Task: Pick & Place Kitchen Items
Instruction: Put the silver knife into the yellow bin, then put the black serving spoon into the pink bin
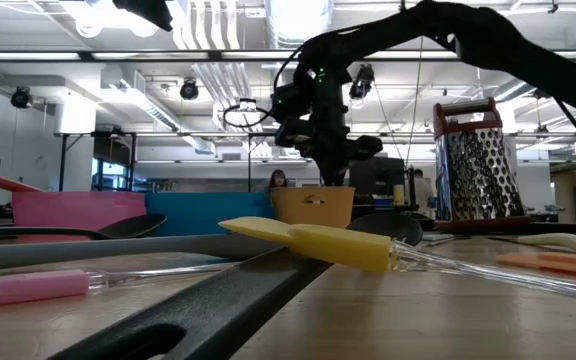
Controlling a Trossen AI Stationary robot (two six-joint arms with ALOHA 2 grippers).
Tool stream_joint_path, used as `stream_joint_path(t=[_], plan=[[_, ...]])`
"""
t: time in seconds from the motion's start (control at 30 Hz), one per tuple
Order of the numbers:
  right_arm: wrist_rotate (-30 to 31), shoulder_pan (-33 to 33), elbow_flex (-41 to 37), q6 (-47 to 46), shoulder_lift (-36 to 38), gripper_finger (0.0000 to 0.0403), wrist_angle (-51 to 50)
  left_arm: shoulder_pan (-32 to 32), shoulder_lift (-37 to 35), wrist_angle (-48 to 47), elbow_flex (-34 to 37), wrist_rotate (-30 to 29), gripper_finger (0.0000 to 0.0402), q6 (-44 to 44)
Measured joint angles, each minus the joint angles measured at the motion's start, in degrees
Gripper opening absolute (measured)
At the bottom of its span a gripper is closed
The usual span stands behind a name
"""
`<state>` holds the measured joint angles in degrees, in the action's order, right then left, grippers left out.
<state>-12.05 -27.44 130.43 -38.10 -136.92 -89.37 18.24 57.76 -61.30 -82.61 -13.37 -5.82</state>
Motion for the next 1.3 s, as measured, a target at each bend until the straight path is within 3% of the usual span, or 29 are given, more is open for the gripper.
stream_joint_path(t=[0.7,1.0,1.3], plan=[[0.3,-0.2,-0.3,3.3,0.2,0.0107,0.2,0.0,0.1,-0.1,3.3,0.0,0.0216,-1.2],[13.6,-0.4,3.3,3.7,2.7,0.013,0.3,0.0,0.1,-0.1,3.3,0.0,0.0216,-1.2],[16.0,0.4,4.0,4.0,9.6,0.0135,5.4,0.0,0.1,-0.4,3.3,0.0,0.0216,1.9]])
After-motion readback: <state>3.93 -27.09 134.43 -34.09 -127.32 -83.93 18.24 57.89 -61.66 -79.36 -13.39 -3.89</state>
